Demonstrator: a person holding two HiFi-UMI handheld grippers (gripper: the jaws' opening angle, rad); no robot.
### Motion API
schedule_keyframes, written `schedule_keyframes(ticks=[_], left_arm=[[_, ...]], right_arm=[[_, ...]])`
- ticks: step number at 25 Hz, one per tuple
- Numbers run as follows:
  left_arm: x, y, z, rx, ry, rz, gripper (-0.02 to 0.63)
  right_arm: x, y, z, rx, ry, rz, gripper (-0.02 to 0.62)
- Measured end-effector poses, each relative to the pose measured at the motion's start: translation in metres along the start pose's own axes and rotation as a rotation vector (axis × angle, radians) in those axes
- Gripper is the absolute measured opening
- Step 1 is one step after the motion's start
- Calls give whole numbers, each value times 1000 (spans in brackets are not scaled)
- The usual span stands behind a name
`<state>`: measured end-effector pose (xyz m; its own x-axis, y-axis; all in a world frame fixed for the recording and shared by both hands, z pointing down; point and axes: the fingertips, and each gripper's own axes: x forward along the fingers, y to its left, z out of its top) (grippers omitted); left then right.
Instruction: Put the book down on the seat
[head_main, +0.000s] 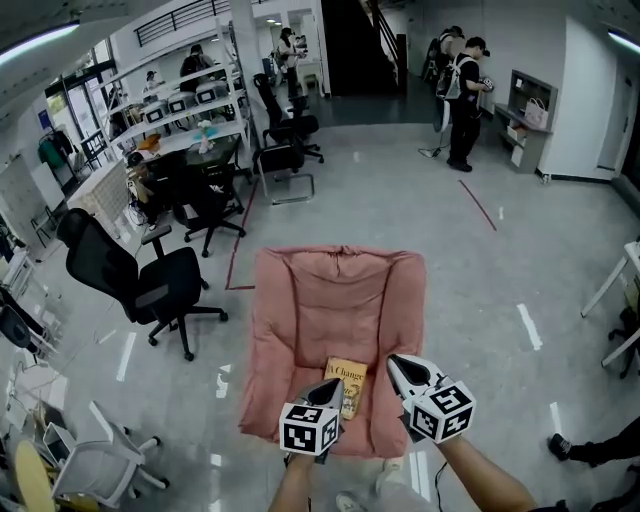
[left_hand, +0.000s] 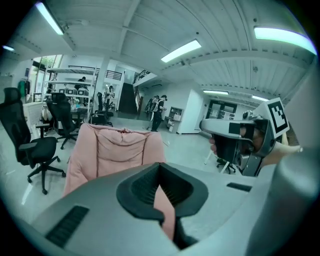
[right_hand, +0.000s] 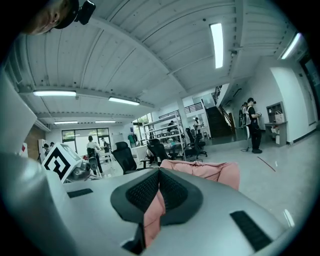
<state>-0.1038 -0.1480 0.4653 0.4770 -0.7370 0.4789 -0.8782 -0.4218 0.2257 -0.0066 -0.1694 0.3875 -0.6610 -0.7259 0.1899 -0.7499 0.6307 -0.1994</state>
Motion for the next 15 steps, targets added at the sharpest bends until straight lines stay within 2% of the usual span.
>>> schedule_keyframes(ticks=[15], left_arm=[[-94,-9,56,55,-203,6,5]], right_arm=[[-21,68,39,-92,-65,43,17]])
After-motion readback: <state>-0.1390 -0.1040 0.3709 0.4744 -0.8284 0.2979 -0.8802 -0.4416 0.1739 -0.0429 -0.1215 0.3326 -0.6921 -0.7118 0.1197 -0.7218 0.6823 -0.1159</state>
